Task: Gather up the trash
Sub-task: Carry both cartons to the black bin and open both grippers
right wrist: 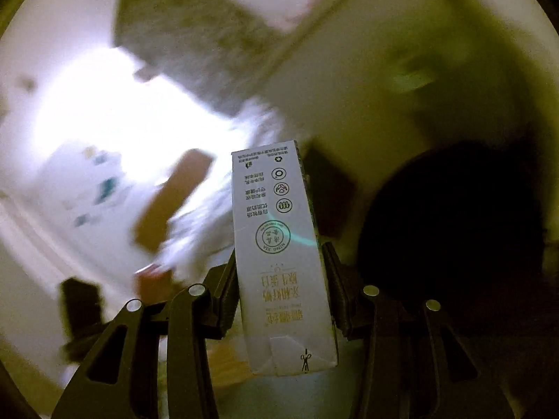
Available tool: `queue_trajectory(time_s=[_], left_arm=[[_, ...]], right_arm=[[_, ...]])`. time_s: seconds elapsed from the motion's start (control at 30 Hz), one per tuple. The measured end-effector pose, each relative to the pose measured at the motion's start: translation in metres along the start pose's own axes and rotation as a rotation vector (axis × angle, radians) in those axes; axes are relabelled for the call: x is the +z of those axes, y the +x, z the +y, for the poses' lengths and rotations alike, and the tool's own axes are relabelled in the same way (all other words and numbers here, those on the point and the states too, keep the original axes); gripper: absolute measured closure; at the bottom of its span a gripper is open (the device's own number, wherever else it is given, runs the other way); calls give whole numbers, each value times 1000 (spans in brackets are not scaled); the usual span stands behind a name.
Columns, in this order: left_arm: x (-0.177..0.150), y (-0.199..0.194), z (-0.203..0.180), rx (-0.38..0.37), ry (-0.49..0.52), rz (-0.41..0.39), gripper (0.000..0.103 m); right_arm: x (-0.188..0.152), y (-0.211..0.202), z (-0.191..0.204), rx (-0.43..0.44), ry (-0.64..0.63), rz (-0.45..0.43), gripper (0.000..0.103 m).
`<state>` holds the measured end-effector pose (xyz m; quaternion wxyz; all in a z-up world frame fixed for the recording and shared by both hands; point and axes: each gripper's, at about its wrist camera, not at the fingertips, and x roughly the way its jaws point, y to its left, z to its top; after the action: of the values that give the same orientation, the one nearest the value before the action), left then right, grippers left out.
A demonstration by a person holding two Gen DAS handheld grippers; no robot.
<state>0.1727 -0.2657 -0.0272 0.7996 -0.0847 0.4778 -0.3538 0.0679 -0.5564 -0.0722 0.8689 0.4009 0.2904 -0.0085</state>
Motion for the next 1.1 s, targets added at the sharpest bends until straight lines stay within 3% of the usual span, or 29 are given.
queue_trajectory(time_s=[0.07, 0.13, 0.3, 0.47, 0.6, 0.93, 1.0, 1.03, 1.1], left_arm=[[6, 42, -19, -18, -34, 19, 39], [10, 76, -35, -41, -68, 40, 39], [8, 143, -66, 10, -74, 78, 39], [8, 178, -81, 75, -8, 82, 39], [-3, 196, -87, 105, 37, 115, 38], [0, 206, -93, 149, 125, 92, 39], [-8, 193, -90, 128, 121, 89, 38], [-8, 191, -89, 117, 118, 90, 35], [-10, 182, -88, 98, 115, 81, 30]], right_arm=[[7, 10, -34, -104, 22, 9, 59], [9, 20, -59, -154, 36, 31, 59], [8, 45, -96, -192, 28, 82, 59], [6, 73, -91, -239, -4, 138, 59], [8, 89, -80, -261, -11, 162, 59], [8, 91, -82, -293, 12, 175, 57], [9, 88, -79, -291, 13, 167, 51], [10, 86, -79, -292, 19, 157, 40], [14, 83, -77, -279, 29, 141, 37]])
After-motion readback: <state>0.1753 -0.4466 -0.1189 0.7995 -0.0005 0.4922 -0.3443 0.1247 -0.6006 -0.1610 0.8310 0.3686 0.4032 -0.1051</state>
